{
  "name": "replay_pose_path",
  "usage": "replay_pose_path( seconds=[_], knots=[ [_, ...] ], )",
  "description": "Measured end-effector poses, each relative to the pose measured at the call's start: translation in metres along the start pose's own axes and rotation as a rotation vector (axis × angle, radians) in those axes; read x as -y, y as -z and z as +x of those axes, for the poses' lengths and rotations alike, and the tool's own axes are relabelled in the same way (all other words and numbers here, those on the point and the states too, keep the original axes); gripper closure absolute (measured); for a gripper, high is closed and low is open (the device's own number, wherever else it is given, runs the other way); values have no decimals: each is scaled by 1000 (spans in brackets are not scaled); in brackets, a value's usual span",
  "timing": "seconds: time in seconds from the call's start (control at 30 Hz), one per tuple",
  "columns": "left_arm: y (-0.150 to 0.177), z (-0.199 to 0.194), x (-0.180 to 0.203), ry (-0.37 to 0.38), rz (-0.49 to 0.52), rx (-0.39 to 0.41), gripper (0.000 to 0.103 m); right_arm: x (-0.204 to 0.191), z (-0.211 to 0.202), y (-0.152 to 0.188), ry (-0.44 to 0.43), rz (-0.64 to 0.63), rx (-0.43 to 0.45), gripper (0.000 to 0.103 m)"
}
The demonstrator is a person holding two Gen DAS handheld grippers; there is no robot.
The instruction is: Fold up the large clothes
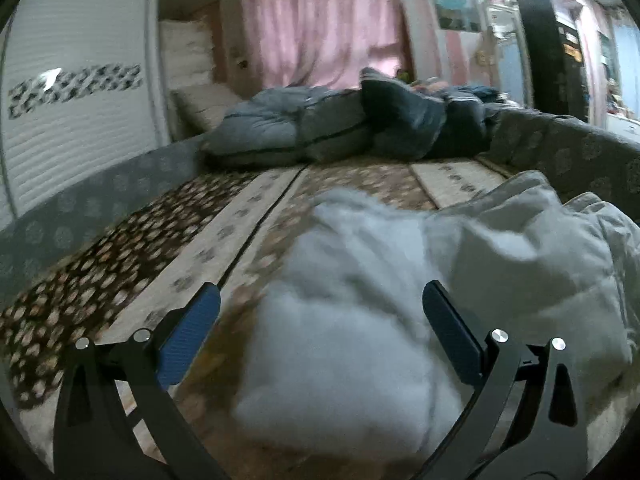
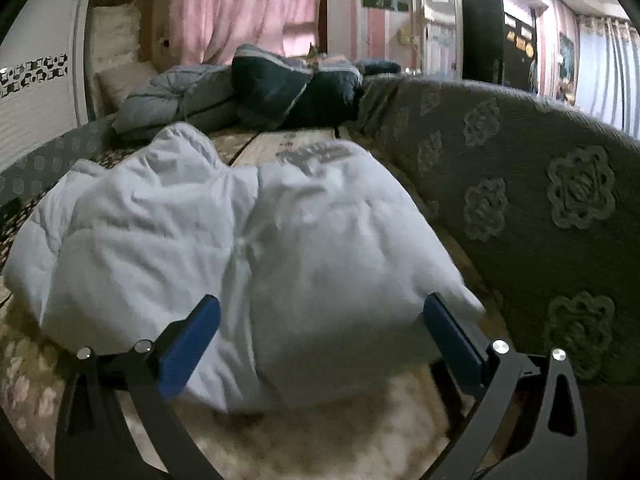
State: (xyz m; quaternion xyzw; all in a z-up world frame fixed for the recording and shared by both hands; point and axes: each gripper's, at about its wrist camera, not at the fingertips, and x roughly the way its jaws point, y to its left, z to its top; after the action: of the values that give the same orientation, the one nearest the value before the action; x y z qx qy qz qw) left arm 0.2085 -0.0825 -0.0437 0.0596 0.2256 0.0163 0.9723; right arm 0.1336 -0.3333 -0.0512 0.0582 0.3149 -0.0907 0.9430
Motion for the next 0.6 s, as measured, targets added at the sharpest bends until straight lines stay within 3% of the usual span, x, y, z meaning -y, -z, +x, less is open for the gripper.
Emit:
replay_pose_path(
  seconds=[0.07, 0.13, 0.27, 0.4, 0.53, 0.6],
  knots=[
    [11, -6, -13, -26, -6, -45, 3, 15, -6, -1, -24, 7, 8, 2],
    [21, -3, -18, -35, 10, -111, 3, 27, -9, 3, 13, -16, 13, 2],
    [35, -4, -20, -32, 18, -131, 3, 55, -5, 12, 73, 37, -10, 2],
    [45, 23, -24, -27, -57, -215, 3, 74, 12, 20, -12, 109, -43, 2],
    [55, 57, -29, -50, -149, -298, 3, 64, 43, 21, -140, 110, -64, 2],
    [54, 69, -25, -37, -142, -306, 3, 54, 59, 21, -157, 96, -84, 1]
  ],
)
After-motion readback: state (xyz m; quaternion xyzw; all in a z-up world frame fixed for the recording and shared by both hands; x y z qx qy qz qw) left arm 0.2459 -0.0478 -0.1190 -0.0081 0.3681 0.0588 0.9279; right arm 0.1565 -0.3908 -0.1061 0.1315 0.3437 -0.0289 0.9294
